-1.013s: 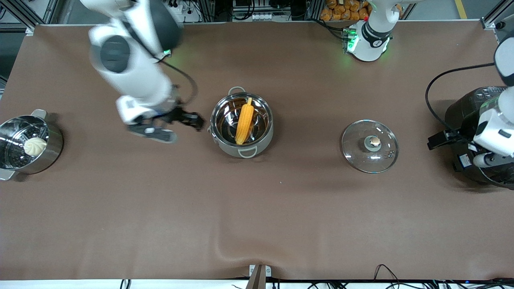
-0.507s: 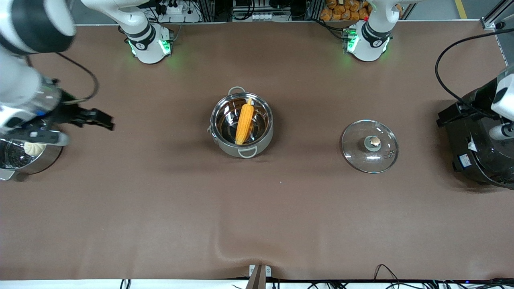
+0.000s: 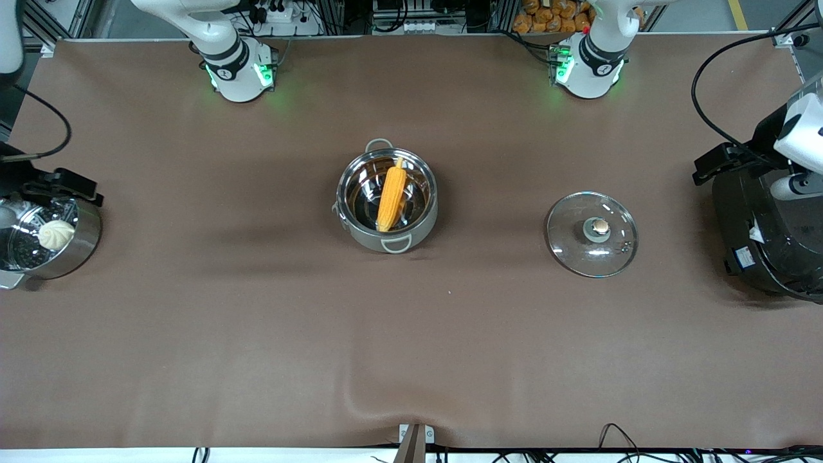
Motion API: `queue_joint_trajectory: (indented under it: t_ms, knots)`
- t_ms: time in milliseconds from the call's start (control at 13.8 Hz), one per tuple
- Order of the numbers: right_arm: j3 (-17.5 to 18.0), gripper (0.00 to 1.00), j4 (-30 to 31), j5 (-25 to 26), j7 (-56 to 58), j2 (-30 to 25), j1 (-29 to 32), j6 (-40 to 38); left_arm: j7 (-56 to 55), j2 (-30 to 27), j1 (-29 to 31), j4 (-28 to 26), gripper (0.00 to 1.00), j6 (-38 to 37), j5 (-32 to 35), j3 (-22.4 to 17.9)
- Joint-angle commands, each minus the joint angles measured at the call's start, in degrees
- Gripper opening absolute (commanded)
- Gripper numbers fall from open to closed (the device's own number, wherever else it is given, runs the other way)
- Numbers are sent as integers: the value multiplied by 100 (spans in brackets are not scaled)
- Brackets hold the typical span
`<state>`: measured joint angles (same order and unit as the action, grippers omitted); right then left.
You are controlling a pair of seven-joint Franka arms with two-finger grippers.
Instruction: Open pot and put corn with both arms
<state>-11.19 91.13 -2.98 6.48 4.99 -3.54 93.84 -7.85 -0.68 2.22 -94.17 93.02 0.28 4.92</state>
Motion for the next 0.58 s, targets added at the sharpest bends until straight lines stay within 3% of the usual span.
queue_joint_trajectory:
  t_ms: [0, 507]
  knots:
    - [56, 100, 90, 114, 72, -182, 81, 2, 232, 102, 50, 353, 100, -99, -63, 9]
    - [65, 100, 20, 96, 55, -314, 55, -374, 504, 366, 33, 908, 100, -793, -28, -8]
